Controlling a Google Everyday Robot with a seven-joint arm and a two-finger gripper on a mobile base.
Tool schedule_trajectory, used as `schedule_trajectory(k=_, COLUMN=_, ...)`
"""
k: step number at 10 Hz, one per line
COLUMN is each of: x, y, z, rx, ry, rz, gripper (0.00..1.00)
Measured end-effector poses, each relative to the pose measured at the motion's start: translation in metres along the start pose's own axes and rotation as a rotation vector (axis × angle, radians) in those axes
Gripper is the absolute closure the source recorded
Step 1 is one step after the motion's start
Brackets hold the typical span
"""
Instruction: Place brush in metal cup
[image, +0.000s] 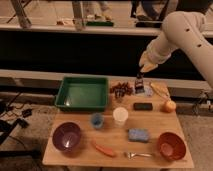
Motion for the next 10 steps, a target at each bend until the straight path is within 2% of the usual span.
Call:
schedule_trajectory(k=5, x=-0.047, y=-0.009, z=0.006, rx=-0.002, ry=-0.067, rz=-0.062, gripper=0.91)
schedule_trajectory(k=8, x=-0.064, y=-0.007, z=0.011, rx=-0.003, ry=-0.104, rz=-0.092, gripper=0.91)
schedule_trajectory(k=10, x=-0.064, y=-0.004, z=0.017, rx=-0.001, ry=-0.126, rz=-0.096, gripper=0.91)
